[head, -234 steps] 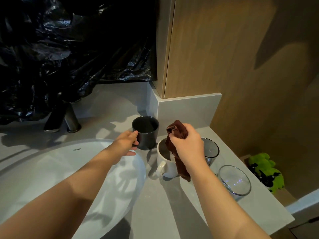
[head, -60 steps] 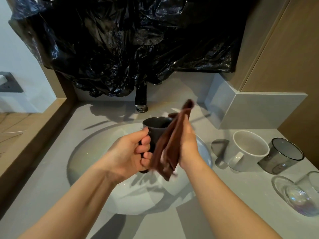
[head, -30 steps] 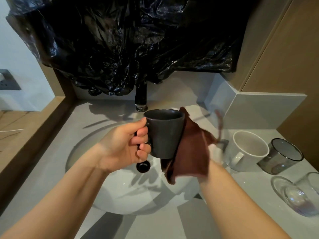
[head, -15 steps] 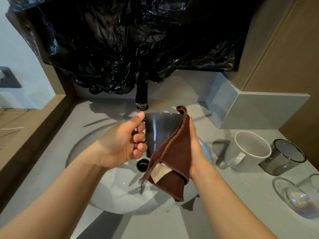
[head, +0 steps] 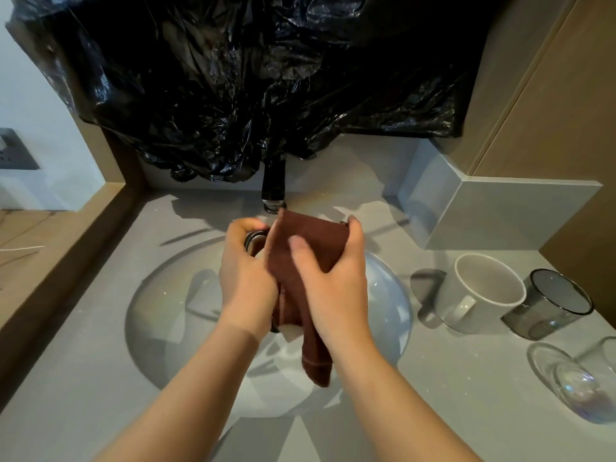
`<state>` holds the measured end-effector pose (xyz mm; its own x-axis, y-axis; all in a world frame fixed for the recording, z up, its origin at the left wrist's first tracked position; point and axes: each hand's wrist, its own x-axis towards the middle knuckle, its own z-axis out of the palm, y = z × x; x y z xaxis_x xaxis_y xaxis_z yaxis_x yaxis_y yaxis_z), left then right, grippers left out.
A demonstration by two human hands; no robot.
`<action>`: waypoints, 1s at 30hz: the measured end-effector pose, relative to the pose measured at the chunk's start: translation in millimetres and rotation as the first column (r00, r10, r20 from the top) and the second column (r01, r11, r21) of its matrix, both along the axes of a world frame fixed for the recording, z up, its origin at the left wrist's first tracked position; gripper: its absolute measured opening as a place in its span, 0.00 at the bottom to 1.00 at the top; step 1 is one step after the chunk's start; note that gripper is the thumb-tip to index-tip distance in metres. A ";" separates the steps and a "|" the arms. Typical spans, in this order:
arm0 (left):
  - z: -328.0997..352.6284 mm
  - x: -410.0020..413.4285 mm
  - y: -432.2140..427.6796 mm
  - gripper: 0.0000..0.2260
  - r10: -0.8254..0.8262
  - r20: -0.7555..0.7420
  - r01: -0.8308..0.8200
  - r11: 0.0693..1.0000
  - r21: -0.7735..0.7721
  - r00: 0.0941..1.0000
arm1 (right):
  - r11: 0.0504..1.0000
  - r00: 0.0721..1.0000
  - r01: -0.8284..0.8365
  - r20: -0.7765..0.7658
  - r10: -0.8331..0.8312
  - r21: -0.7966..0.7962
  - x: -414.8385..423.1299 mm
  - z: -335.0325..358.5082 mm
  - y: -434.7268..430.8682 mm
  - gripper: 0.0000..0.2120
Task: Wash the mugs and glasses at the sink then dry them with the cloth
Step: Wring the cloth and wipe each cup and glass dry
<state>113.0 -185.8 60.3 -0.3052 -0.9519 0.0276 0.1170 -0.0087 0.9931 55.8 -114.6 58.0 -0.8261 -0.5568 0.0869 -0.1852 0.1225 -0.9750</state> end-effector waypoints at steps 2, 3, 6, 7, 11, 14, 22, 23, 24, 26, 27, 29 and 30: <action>1.7 0.7 0.5 0.07 0.008 -0.009 -0.008 1.000 -0.025 1.000 | 1.000 0.999 0.020 -0.044 -0.019 0.009 -1.4 3.6 -2.6 0.37; 3.8 0.9 -0.2 0.06 0.025 -0.009 -0.026 0.999 -0.047 1.000 | 0.999 0.999 0.033 0.027 -0.032 -0.021 -3.8 6.6 -3.9 0.33; 12.2 1.2 0.7 0.08 0.027 -0.071 -0.029 0.999 -0.029 0.997 | 0.976 0.801 0.060 0.594 0.078 -0.209 -23.7 9.8 -4.5 0.22; 12.4 0.2 0.0 0.09 0.015 -0.097 -0.017 1.000 -0.011 0.995 | 0.966 0.653 0.043 0.739 0.165 -0.254 -25.3 10.0 -3.3 0.24; 9.7 -1.1 -3.7 0.10 0.012 -0.073 -0.011 1.000 0.009 0.997 | 0.956 0.744 -0.017 0.635 0.207 -0.292 -19.2 -7.9 -7.6 0.30; 11.4 1.4 -5.3 0.11 0.010 -0.030 -0.011 0.999 -0.052 1.000 | 0.981 0.896 -0.003 0.436 0.088 -0.192 -16.2 -10.9 -5.3 0.31; 15.9 1.3 -5.7 0.09 -0.034 -0.062 0.038 0.998 0.060 0.997 | 0.943 0.696 -0.074 0.660 0.282 -0.325 -18.1 -9.1 -2.2 0.39; 14.0 0.9 -8.7 0.09 -0.047 -0.026 0.048 0.998 0.038 0.999 | 0.946 0.733 -0.064 0.628 0.261 -0.319 -14.8 -9.6 -1.0 0.40; 13.6 1.3 -11.1 0.09 -0.056 0.024 0.056 0.998 0.000 0.998 | 0.948 0.759 -0.036 0.608 0.231 -0.315 -13.7 -11.9 -1.1 0.39; 9.0 2.0 -18.5 0.10 0.008 0.177 0.024 0.983 -0.182 0.984 | 0.942 0.761 0.028 0.618 0.196 -0.333 -10.7 -11.3 -1.7 0.35; 6.4 2.0 -21.0 0.11 0.067 0.251 0.010 0.956 -0.293 0.966 | 0.939 0.750 0.058 0.636 0.183 -0.339 -11.3 -9.9 -2.4 0.33; 6.4 2.2 -17.1 0.15 0.119 0.306 0.015 0.915 -0.402 0.944 | 0.929 0.748 0.084 0.638 0.179 -0.360 -12.2 -5.9 0.1 0.27; 7.8 1.2 -12.3 0.17 0.098 0.303 0.030 0.921 -0.389 0.948 | 0.928 0.773 0.077 0.610 0.176 -0.366 -11.6 -2.5 0.6 0.22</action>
